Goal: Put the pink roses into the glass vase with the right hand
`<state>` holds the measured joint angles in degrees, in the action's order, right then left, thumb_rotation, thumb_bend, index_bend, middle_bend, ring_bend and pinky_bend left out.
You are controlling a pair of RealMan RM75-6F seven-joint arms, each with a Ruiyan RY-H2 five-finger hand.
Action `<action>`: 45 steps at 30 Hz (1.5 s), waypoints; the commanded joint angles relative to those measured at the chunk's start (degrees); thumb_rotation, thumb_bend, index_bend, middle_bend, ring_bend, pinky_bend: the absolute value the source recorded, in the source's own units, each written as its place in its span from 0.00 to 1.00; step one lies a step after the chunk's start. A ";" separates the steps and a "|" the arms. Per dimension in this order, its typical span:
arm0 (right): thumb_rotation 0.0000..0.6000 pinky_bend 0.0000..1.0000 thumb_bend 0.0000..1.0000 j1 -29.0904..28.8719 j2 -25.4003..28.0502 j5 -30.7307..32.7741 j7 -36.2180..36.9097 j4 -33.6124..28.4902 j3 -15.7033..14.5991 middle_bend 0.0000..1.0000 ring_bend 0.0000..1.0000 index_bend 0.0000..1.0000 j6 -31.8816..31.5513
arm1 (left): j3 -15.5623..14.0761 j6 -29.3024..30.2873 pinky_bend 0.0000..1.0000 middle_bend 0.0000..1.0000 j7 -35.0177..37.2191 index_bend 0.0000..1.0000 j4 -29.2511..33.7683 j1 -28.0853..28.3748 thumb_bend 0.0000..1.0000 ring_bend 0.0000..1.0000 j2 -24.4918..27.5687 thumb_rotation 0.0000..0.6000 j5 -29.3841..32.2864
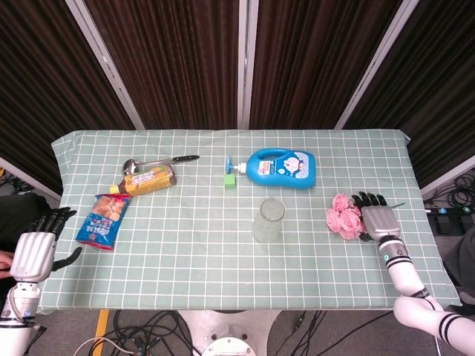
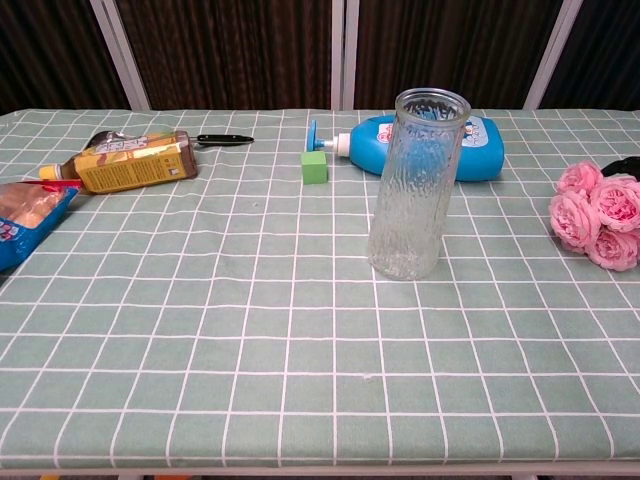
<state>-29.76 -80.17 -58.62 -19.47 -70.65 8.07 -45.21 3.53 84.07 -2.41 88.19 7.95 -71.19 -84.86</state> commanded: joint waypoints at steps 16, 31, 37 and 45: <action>1.00 0.00 0.18 -4.25 -4.64 2.15 -0.60 7.76 -0.10 0.04 0.00 0.00 3.02 | -0.11 -0.49 0.25 0.14 0.91 0.18 -0.97 -0.08 0.22 0.12 0.05 1.00 0.50; 1.00 0.00 0.25 -3.99 -6.71 -0.59 1.51 10.48 -1.05 0.38 0.06 0.51 0.65 | -0.19 -0.81 0.25 0.14 1.60 0.19 -1.60 0.01 0.22 0.12 -0.19 1.00 0.48; 1.00 0.00 0.29 -3.34 -7.21 -2.84 3.24 11.11 -0.96 0.50 0.15 0.65 -2.06 | -0.22 -0.93 0.25 0.14 1.75 0.19 -1.71 0.05 0.22 0.12 -0.28 1.00 0.47; 1.00 0.00 0.29 -2.17 -4.69 -5.39 6.75 7.91 -0.31 0.52 0.16 0.68 -4.95 | -0.21 -0.93 0.25 0.14 1.97 0.19 -1.62 -0.01 0.22 0.12 -0.07 1.00 0.55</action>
<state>-32.26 -85.73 -63.35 -13.50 -61.69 7.46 -49.32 3.32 83.15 -0.44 86.57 7.94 -71.25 -84.31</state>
